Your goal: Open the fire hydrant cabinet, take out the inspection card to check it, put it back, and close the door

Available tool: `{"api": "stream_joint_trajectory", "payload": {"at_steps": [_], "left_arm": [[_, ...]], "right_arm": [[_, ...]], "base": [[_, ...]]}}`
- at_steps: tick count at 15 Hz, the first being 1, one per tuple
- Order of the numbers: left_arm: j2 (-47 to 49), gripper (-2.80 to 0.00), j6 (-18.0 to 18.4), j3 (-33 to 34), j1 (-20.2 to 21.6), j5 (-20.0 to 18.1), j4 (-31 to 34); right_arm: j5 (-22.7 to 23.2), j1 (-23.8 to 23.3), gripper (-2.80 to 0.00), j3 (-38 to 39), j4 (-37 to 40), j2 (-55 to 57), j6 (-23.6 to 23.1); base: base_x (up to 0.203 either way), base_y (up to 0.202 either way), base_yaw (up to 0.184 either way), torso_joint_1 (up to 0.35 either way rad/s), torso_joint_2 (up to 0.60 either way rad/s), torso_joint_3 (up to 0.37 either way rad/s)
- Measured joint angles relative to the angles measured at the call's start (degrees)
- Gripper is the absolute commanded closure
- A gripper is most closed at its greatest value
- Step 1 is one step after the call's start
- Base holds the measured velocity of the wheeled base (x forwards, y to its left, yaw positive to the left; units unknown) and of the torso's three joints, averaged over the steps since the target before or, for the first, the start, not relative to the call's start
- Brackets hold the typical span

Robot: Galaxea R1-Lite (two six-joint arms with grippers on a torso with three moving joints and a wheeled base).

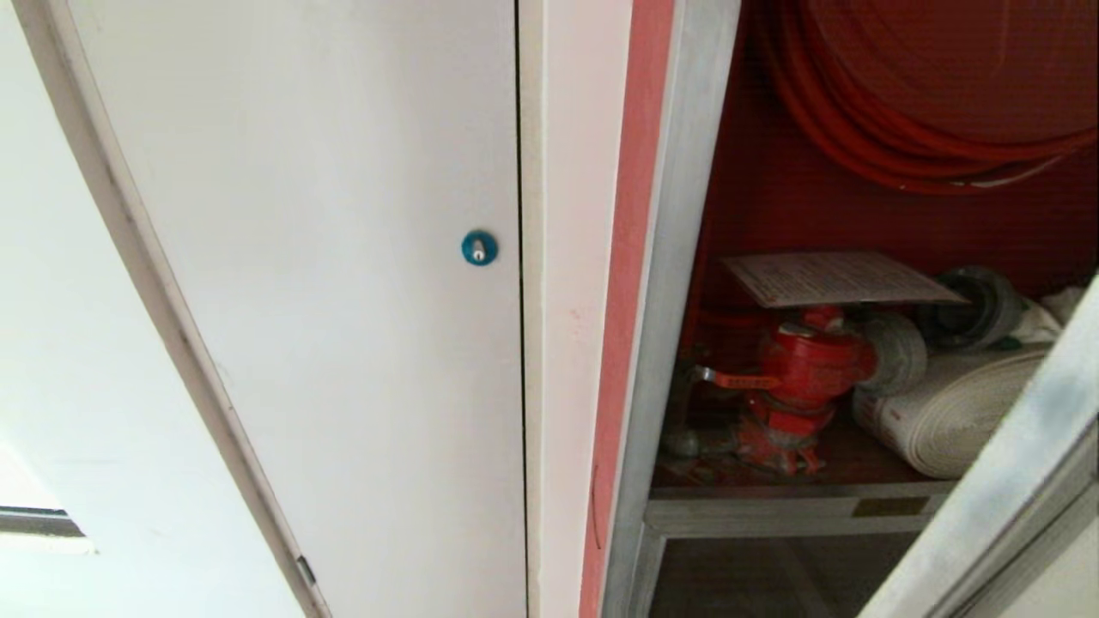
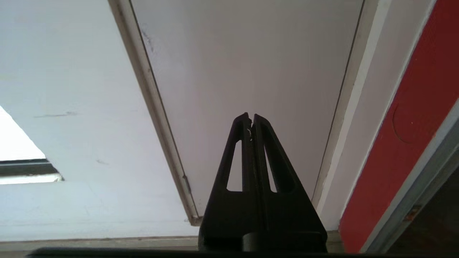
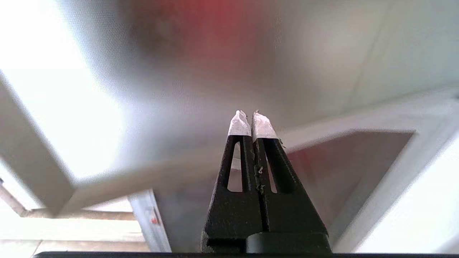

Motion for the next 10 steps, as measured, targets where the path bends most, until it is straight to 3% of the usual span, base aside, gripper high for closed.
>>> {"api": "stream_joint_trajectory", "payload": {"at_steps": [10], "left_arm": [[0.0, 0.00, 0.4, 0.0, 0.0, 0.0, 0.0]], "right_arm": [[0.0, 0.0, 0.00, 0.0, 0.0, 0.0, 0.0]], "base": [[-0.195, 0.000, 0.001, 0.002, 0.00, 0.003]]}}
